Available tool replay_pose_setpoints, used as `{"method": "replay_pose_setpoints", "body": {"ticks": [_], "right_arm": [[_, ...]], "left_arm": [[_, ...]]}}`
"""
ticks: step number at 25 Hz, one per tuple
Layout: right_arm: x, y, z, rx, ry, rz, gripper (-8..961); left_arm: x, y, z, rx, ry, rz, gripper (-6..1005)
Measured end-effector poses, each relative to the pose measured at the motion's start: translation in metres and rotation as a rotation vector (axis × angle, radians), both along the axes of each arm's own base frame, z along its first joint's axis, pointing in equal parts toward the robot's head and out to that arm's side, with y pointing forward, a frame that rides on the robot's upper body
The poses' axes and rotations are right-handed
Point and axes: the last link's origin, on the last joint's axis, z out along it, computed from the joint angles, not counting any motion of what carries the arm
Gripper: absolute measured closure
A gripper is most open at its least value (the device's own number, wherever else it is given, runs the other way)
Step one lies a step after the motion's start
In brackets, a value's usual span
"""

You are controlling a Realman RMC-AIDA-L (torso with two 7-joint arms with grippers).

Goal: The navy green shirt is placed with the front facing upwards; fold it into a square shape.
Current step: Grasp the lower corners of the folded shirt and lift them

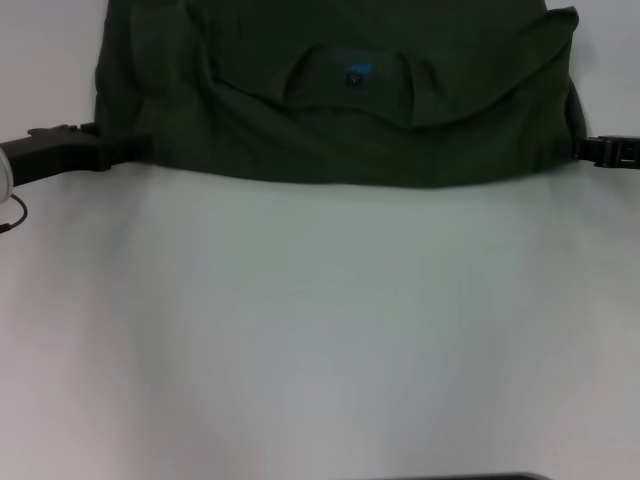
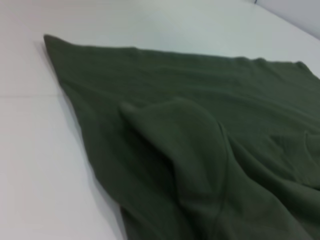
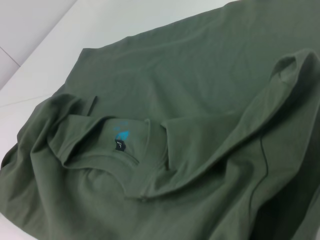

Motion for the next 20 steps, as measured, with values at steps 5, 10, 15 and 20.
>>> {"method": "replay_pose_setpoints", "body": {"ticks": [5, 10, 15, 20], "right_arm": [[-0.0009, 0.0009, 0.0, 0.0, 0.0, 0.002, 909], [-0.0018, 0.0019, 0.0, 0.0, 0.0, 0.005, 909], [-0.0018, 0.0021, 0.0, 0.001, -0.001, 0.005, 910], [-0.0017, 0.0023, 0.0001, 0.002, -0.002, 0.005, 910]], "left_arm": [[0.0019, 0.0001, -0.0024, -0.012, -0.001, -0.007, 137], [0.0023, 0.0008, -0.0015, -0.011, 0.001, -0.009, 139], [0.0016, 0.0023, 0.0001, -0.002, 0.014, -0.013, 143], [0.0013, 0.004, 0.0012, 0.008, 0.021, -0.011, 167]]}}
